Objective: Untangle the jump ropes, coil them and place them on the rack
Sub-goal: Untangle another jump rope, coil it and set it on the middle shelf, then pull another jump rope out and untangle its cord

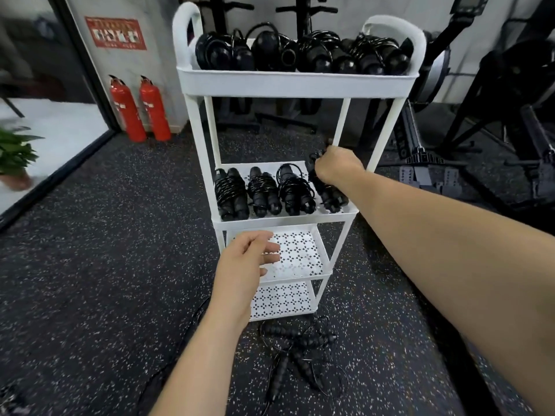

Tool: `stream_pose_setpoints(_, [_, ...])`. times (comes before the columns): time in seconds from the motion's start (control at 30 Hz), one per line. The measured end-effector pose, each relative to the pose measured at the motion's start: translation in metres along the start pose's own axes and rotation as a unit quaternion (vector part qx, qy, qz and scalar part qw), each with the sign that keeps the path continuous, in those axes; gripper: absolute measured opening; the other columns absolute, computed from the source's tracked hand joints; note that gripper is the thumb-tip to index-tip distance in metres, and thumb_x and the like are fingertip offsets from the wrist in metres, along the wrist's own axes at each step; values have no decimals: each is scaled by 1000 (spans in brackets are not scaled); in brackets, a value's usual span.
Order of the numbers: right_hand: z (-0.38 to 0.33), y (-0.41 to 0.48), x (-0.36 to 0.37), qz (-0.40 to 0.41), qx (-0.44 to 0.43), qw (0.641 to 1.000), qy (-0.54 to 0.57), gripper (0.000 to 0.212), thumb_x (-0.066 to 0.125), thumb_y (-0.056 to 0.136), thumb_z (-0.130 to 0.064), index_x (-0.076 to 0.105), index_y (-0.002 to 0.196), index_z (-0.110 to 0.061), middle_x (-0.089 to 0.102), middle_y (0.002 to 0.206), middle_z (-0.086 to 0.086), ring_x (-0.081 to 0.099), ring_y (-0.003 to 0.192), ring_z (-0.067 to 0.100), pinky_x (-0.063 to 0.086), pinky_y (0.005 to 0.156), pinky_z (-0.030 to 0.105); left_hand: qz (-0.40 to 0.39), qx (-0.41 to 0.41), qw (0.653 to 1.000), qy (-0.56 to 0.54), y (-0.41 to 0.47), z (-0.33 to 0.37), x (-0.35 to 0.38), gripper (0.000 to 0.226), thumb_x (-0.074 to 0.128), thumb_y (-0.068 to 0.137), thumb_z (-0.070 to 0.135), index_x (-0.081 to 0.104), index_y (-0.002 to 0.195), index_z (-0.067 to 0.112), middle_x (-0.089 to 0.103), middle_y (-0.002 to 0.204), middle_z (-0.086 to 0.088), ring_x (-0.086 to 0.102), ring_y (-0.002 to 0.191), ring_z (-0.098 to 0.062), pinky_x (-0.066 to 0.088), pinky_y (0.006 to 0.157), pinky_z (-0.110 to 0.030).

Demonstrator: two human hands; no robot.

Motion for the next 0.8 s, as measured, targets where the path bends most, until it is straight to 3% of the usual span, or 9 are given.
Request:
stream_pose_setpoints(0.1, [2,2,6,-67,-1,997,-36,40,40,106,-1,61,139,8,60,145,23,63,126,42,55,95,42,2,-4,1000,-4,2,-2,-4,17,62,107,28,77,112,24,81,101,5,75,93,-15,52,79,-32])
stream_pose_setpoints(0.3, [-1,-14,11,-85,-52,990,-104,36,38,105,4,66,128,6,63,140,25,64,124,43,45,81,39,-2,-19,1000,7,7,-10,-6,17,61,107,29,77,112,26,81,103,5,77,95,-14,52,78,-31])
stream_pose_setpoints(0.37, [2,-25,12,-73,-51,995,-41,29,40,105,2,64,121,3,64,133,25,64,120,43,45,80,39,-6,-23,1000,15,8,-14,-5,17,62,107,30,77,112,25,81,102,4,77,93,-13,52,78,-31])
stream_pose_setpoints(0.43, [10,-38,14,-10,-76,996,40,33,44,104,-3,57,133,3,62,133,25,61,121,42,46,82,37,-12,-22,999,27,9,-18,-3,16,62,106,30,77,112,26,81,102,5,77,93,-13,52,77,-31])
stream_pose_setpoints(0.5, [20,-65,21,49,-137,986,84,45,50,103,-7,52,148,-4,58,142,18,58,126,37,51,95,41,-17,-21,998,49,10,-26,0,16,61,107,29,76,111,27,81,101,5,77,93,-14,51,76,-30])
stream_pose_setpoints(0.6, [43,-114,47,104,-240,958,116,46,59,102,-12,54,148,-13,58,142,9,54,131,29,49,108,44,-33,-34,994,93,11,-49,7,17,58,108,27,74,112,27,81,100,5,77,92,-15,49,75,-30])
stream_pose_setpoints(0.7, [78,-157,84,98,-260,948,157,37,62,100,-11,59,138,-13,61,130,4,58,121,23,52,102,42,-50,-56,987,143,12,-82,13,16,59,108,30,73,112,25,81,99,4,77,88,-14,48,75,-33])
stream_pose_setpoints(0.8, [117,-184,135,24,-209,963,168,29,62,102,-14,61,131,-16,62,123,-2,58,112,16,53,98,40,-72,-91,972,203,12,-131,21,13,60,106,28,71,112,23,80,100,0,77,86,-15,48,71,-30])
Point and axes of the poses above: each hand's wrist, its own y-axis towards the middle knuckle, its own x-axis out of the palm, z = x × y, the point moved 2 cm from there along y, towards the middle knuckle
